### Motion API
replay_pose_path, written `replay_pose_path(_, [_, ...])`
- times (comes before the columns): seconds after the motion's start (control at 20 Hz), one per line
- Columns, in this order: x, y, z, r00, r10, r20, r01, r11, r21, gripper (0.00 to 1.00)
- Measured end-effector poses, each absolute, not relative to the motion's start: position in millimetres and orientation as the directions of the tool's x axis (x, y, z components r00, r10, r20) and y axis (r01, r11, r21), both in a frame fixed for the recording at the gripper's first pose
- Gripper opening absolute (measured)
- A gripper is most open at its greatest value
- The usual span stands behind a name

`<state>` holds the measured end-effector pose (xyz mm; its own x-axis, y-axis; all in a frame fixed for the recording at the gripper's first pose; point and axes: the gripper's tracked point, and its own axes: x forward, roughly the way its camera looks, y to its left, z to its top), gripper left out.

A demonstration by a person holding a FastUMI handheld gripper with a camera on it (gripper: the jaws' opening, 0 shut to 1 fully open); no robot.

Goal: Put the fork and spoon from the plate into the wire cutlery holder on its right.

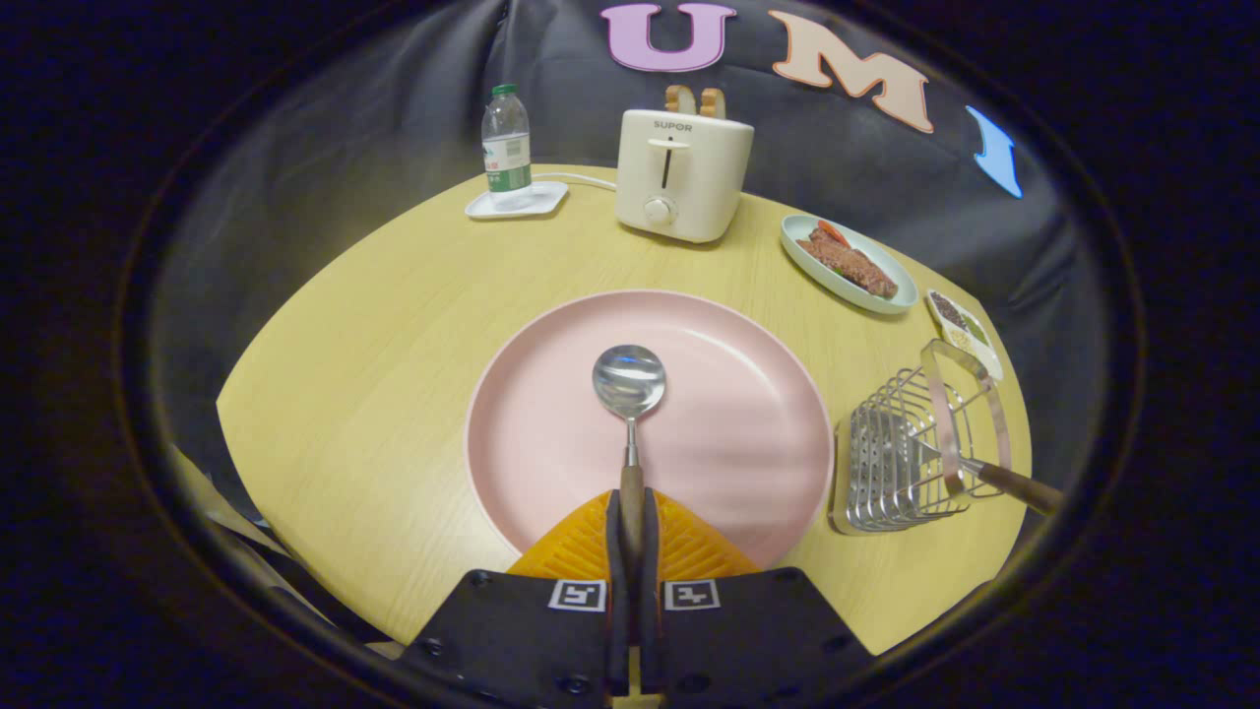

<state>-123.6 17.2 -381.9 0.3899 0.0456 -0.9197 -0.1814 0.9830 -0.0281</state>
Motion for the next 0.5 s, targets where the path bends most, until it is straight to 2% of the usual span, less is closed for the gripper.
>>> replay_pose_path(0.5, [-114.1, -34.4, -318.3, 0.343, 0.064, -0.937, -0.258, 0.966, -0.029, 0.07])
